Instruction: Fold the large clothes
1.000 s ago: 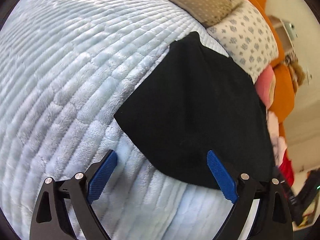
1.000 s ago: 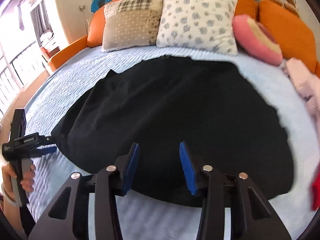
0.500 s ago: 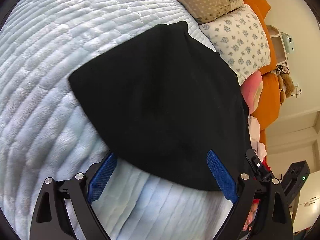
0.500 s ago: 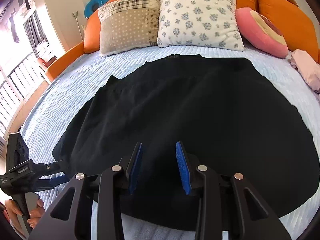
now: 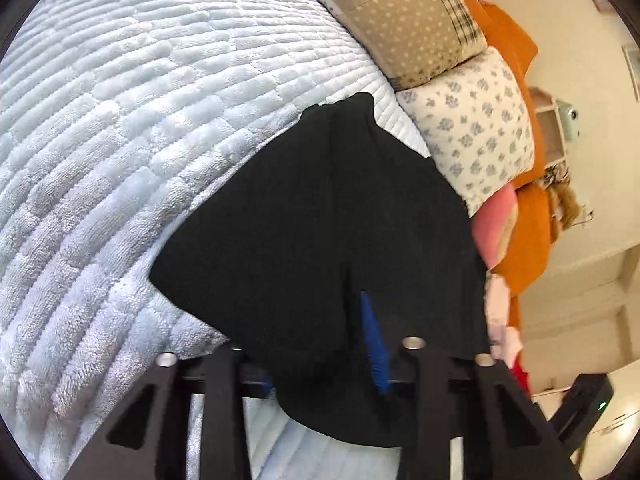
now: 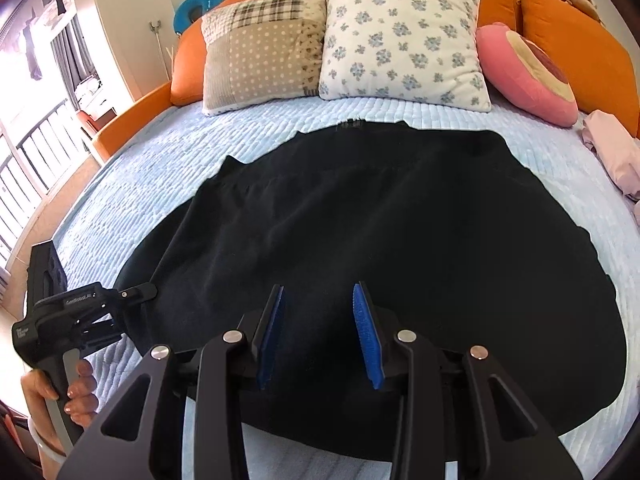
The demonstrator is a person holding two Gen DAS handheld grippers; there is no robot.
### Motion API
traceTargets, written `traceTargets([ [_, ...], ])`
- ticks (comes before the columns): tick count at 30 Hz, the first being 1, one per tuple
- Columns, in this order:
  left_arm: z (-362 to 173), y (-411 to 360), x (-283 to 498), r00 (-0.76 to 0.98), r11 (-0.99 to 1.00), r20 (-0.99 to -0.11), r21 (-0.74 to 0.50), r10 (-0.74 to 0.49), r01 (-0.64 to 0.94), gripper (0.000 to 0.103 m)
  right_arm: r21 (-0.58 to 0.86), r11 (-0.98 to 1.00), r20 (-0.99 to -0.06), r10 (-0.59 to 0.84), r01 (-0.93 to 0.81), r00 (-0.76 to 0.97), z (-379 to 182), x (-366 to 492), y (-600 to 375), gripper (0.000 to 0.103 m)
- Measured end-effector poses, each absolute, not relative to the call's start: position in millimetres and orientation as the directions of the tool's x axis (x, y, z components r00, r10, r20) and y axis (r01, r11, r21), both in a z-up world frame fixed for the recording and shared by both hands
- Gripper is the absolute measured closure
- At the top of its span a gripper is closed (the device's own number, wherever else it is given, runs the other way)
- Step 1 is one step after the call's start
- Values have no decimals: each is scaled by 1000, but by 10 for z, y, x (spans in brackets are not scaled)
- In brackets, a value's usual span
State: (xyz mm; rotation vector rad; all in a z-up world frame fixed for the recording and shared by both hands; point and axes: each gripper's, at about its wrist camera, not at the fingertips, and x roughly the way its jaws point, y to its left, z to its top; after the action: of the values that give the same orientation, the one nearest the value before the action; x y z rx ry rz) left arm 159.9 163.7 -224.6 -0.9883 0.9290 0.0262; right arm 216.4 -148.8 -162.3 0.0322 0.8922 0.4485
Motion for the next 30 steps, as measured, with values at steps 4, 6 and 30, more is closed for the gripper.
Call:
traceTargets([
  [4, -2195, 1584, 1614, 632, 612, -686, -686, -361, -395, 78, 222, 902, -730, 406, -370, 550, -1551, 2120, -1474, 67],
  [6, -2193, 1574, 1610, 641, 606, -678, -692, -360, -392, 81, 222, 904, -726, 403, -365, 557, -1542, 2102, -1481, 67],
  [30, -486, -405, 2710, 610, 904, -705, -426, -362, 43, 87, 271, 940, -652, 337, -206, 680, -2305, 1558, -1736, 71],
])
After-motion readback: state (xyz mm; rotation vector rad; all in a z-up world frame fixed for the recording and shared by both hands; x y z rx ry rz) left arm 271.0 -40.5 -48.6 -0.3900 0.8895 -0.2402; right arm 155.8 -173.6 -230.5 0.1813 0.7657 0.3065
